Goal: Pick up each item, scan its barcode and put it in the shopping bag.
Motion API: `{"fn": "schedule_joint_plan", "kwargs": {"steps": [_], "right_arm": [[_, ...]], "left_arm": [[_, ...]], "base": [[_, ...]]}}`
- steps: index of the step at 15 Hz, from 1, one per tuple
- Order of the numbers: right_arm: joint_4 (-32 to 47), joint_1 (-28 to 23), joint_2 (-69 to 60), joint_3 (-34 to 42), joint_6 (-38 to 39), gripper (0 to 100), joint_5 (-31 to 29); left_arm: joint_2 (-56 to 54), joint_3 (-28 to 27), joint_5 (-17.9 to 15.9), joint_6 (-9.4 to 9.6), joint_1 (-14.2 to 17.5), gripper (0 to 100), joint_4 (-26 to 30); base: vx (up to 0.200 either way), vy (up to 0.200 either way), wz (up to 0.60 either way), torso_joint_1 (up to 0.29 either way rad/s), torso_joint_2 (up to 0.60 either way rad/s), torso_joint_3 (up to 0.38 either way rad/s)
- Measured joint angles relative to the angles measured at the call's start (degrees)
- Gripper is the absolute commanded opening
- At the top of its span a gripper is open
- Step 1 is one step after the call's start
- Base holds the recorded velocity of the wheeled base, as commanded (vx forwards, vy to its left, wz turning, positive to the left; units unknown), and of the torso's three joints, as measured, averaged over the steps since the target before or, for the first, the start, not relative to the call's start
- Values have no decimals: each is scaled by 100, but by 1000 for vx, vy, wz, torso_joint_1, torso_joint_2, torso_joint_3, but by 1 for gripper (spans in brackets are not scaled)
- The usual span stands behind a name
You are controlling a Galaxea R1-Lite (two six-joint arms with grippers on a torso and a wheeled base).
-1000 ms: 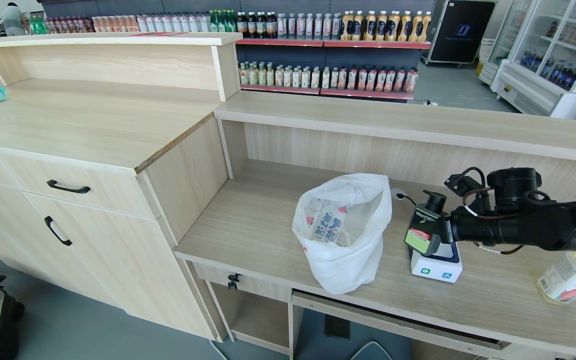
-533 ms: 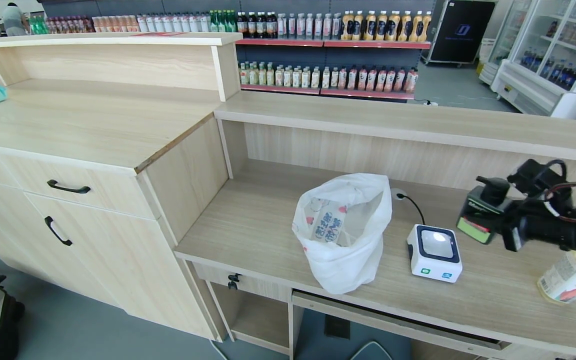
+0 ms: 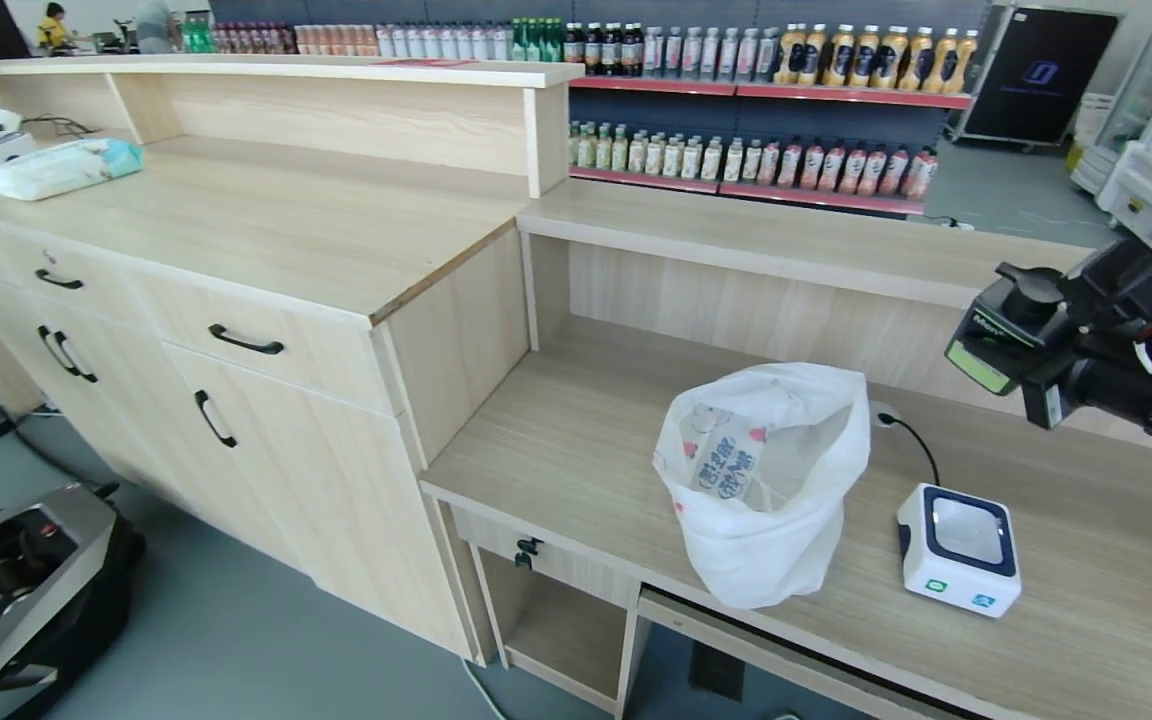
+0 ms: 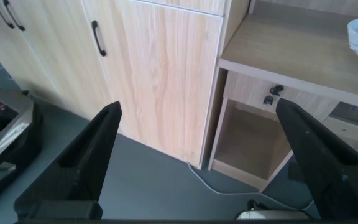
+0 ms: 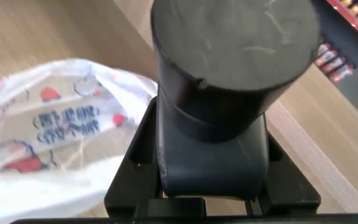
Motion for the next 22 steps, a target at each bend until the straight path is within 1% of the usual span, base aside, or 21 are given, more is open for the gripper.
{"fn": "schedule_joint_plan", "kwargs": {"steps": [1,2,3,6,8,11,16,18,22], "right_arm": [[-121,344,356,-336,385,0,-241],[-156,418,456,-433,473,0,-274],[-219,778,1109,-965,901,0,-402],[-277,1109,2148,-1497,1334,0,-503],[-294,1195,2608,-1580,1527,0,-507],[-316,1191,3239,-1765,1554,0,-518],[-316,1192,3884,-2228,1519,0,-529],[-289,1186,4137,-2450,1519,0,-705],[-288,1181,4454,-2539,1543,0,-767]], "left_arm": [[0,0,0,-2,2,100,0],[0,0,0,0,5,100,2],[-2,0,0,0,-2,100,4],[0,0,-2,0,5,100,0],[0,0,0,-2,0,100,0],[0,0,0,-2,2,100,0],[-2,0,0,0,5,100,0],[0,0,0,0,0,100,0],[-2,0,0,-2,0,100,0]], "base": [[0,0,0,0,0,0],[0,0,0,0,0,0],[0,0,0,0,0,0],[0,0,0,0,0,0],[0,0,0,0,0,0],[0,0,0,0,0,0],[0,0,0,0,0,0],[0,0,0,0,0,0],[0,0,0,0,0,0]]}}
